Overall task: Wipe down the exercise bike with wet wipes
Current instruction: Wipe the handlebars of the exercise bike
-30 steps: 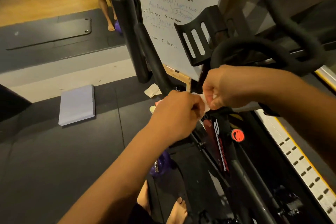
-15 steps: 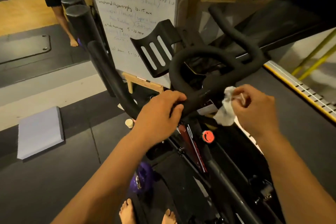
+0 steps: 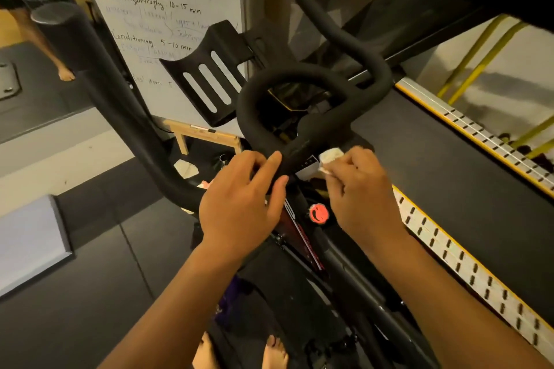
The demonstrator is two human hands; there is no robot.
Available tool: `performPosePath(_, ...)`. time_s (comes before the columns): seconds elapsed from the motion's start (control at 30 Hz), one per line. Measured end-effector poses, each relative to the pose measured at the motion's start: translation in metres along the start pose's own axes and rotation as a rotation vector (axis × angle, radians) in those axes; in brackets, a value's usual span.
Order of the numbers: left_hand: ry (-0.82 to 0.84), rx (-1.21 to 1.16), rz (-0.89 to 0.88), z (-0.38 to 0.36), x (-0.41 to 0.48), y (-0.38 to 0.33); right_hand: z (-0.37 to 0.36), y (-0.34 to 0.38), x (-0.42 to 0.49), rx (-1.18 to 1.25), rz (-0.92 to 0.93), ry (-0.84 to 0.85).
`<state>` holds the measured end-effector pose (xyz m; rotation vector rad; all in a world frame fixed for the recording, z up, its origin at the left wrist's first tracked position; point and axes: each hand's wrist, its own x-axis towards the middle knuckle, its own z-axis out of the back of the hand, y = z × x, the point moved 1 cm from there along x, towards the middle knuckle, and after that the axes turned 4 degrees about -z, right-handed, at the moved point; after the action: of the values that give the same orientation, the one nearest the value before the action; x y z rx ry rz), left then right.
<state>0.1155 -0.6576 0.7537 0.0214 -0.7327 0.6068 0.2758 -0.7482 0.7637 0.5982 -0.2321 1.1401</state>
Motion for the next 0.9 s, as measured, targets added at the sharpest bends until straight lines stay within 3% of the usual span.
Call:
performPosePath(0.07,-0.019,-0.003,-0.023,0.000,0.000,0.002,0.004,-0.020,0.006,0.031,-0.003,0.015)
performPosePath(0.23,-0.039,0.002,-0.052,-0.001,-0.002,0.003,0.037,-0.108,0.037,-0.004,-0.487,-0.149)
performPosePath(0.27,-0.048,0.008,-0.050,-0.001,-0.001,0.003,0.038,-0.103,0.037,0.039,-0.497,-0.200)
performPosePath(0.37,-0.067,-0.003,-0.068,-0.003,-0.002,0.002,0.018,-0.054,0.027,0.159,-0.336,-0.116)
performPosePath(0.47,-0.063,-0.023,-0.071,-0.002,-0.002,0.004,-0.002,-0.014,0.004,0.101,-0.172,-0.015)
performPosePath(0.6,-0.073,-0.030,-0.068,-0.004,-0.004,0.005,0.002,0.011,-0.042,0.065,0.148,0.259)
performPosePath(0.67,-0.058,-0.036,-0.050,-0.004,-0.003,0.005,0.016,-0.005,-0.020,0.191,0.008,0.049)
performPosePath(0.73,-0.018,-0.051,-0.025,-0.003,-0.002,0.004,0.025,-0.032,0.020,0.116,-0.196,-0.143)
performPosePath(0.8,0.061,-0.103,0.089,0.003,0.004,0.000,0.018,-0.044,0.036,0.006,-0.252,-0.059)
performPosePath(0.9,0.215,-0.238,0.276,0.012,0.018,0.000,-0.001,-0.019,0.010,-0.015,-0.137,0.036)
